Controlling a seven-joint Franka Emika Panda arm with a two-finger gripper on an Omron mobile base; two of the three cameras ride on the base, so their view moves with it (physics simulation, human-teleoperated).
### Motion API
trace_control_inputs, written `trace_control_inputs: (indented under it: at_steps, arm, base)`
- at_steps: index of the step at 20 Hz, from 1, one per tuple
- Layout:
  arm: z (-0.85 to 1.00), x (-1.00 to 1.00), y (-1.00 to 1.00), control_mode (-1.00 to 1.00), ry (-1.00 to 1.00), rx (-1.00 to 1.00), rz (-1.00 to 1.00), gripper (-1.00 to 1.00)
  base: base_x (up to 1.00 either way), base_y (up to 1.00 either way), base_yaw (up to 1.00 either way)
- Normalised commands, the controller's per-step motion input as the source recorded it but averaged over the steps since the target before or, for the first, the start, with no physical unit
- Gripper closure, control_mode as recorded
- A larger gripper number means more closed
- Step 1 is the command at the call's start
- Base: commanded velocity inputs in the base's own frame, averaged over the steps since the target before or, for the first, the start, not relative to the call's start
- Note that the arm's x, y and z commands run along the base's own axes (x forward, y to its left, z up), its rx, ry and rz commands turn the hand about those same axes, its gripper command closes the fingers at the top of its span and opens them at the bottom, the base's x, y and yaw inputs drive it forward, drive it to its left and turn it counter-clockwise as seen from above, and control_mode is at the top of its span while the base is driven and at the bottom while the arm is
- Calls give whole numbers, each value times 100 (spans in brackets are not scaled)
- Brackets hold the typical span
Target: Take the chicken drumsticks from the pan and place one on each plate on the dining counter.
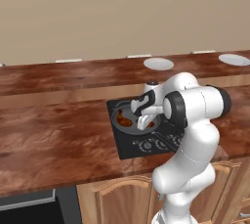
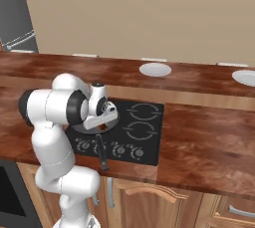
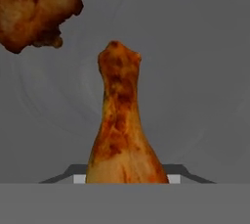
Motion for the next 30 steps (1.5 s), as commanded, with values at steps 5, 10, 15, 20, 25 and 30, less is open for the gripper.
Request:
trace_control_inputs:
  at_steps: [5,10,15,20,25,30]
  arm:
    - [36,0,0,-100,-8,-3,4,100]
    - [82,-8,0,-100,0,0,16,100]
    - [86,-36,-2,-100,4,4,3,100]
    - [68,-38,-1,-100,16,4,0,100]
    - [57,-40,-2,-100,26,0,0,100]
    - [51,-48,-4,-100,15,0,0,100]
  base:
    - [0,0,0]
    - [0,0,0]
    - [0,0,0]
    - [0,0,0]
    - [0,0,0]
    - [0,0,0]
